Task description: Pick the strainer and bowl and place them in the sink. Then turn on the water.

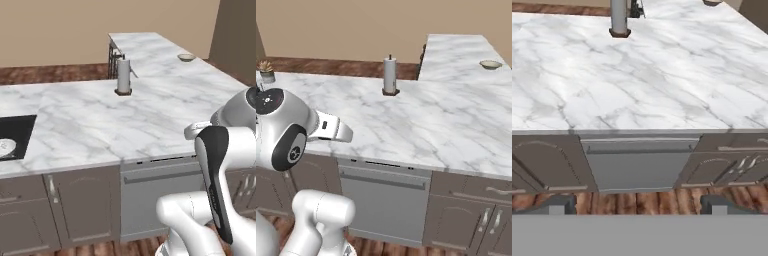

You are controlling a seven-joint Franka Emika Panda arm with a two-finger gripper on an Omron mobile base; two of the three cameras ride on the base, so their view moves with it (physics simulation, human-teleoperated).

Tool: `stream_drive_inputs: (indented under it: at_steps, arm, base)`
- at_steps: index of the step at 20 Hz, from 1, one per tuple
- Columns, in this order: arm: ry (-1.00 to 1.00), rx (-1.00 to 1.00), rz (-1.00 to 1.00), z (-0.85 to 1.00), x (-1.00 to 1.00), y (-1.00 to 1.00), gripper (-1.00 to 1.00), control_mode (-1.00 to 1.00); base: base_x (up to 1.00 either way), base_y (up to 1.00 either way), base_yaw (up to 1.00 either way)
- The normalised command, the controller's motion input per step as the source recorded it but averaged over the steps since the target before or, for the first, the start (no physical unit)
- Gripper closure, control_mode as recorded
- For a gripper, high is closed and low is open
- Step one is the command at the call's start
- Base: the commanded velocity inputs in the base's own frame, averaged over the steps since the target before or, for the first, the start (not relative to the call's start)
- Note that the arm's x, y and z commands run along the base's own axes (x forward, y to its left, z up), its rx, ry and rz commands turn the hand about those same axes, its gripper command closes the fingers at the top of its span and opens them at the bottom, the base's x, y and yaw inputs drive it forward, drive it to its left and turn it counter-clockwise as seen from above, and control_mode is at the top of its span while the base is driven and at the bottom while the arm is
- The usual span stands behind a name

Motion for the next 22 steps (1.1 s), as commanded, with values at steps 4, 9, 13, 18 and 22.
stream_drive_inputs:
  at_steps: [4, 9, 13, 18, 22]
  arm:
    - [0.00, 0.00, 0.00, 0.00, 0.00, 0.00, -1.00, 1.00]
    - [0.00, 0.00, 0.00, 0.00, 0.00, 0.00, -1.00, 1.00]
    - [0.00, 0.00, 0.00, 0.00, 0.00, 0.00, -1.00, 1.00]
    - [0.00, 0.00, 0.00, 0.00, 0.00, 0.00, -1.00, 1.00]
    - [0.00, 0.00, 0.00, 0.00, 0.00, 0.00, -1.00, 1.00]
  base:
    - [-0.02, -1.00, 0.00]
    - [-0.02, -1.00, 0.01]
    - [0.00, -1.00, 0.06]
    - [0.00, -1.00, 0.16]
    - [0.00, -1.00, 0.29]
